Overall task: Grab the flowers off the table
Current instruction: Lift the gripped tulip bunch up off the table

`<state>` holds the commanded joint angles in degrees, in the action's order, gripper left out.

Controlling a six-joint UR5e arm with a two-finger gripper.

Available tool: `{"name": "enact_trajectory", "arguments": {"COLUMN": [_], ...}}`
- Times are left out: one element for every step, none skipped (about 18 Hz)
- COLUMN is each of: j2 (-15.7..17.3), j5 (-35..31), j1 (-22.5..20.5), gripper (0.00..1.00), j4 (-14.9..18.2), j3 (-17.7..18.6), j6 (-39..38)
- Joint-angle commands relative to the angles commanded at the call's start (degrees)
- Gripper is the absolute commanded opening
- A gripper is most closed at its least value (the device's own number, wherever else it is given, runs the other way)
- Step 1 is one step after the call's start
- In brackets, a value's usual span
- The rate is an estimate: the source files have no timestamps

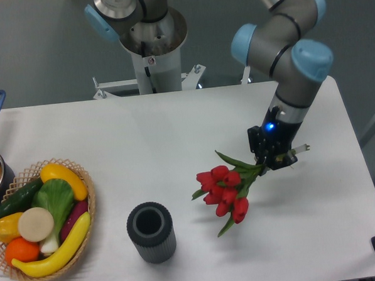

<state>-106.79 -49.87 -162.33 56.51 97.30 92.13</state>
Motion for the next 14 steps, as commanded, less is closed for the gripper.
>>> {"name": "enact_trajectory", "arguments": {"j2": [0.18,0.36,0.62,0.79,1.23,1.67,1.85,2.03,2.2,2.46,2.64,2.73,2.9,3.08], "j5": [3.34,6.59,9.32,11.87,14.25,16.53,18.56,20.23,22.08,23.75,25.07,25.95,26.74,27.54], "j1": [0.0,0.08,0.09,0.35,0.61,0.87,1.05,1.14,1.14,1.14,0.88,0.62,0.26,0.09], "gripper": [0.16,0.16,0.16,0.16,0.16,0.16,0.16,0.16,0.16,0.16,0.16,0.16,0.16,0.16], "j4": [-0.09,-0.09,-0.17,-0.44,-0.61,-0.62,-0.62,-0.62,-0.62,-0.62,-0.62,-0.62,-0.62,-0.62], "j3": [-0.09,-0.53,-0.88,-1.06,-1.14,-1.58,-1.85,-1.85,-1.85,-1.94,-1.94,-1.85,-1.85,-1.76], "j6": [-2.37,-5.09,-7.81,-9.84,-11.25,-12.22,-13.45,-14.77,-15.74,-16.45,-17.24,-18.03,-18.73,-19.17]}}
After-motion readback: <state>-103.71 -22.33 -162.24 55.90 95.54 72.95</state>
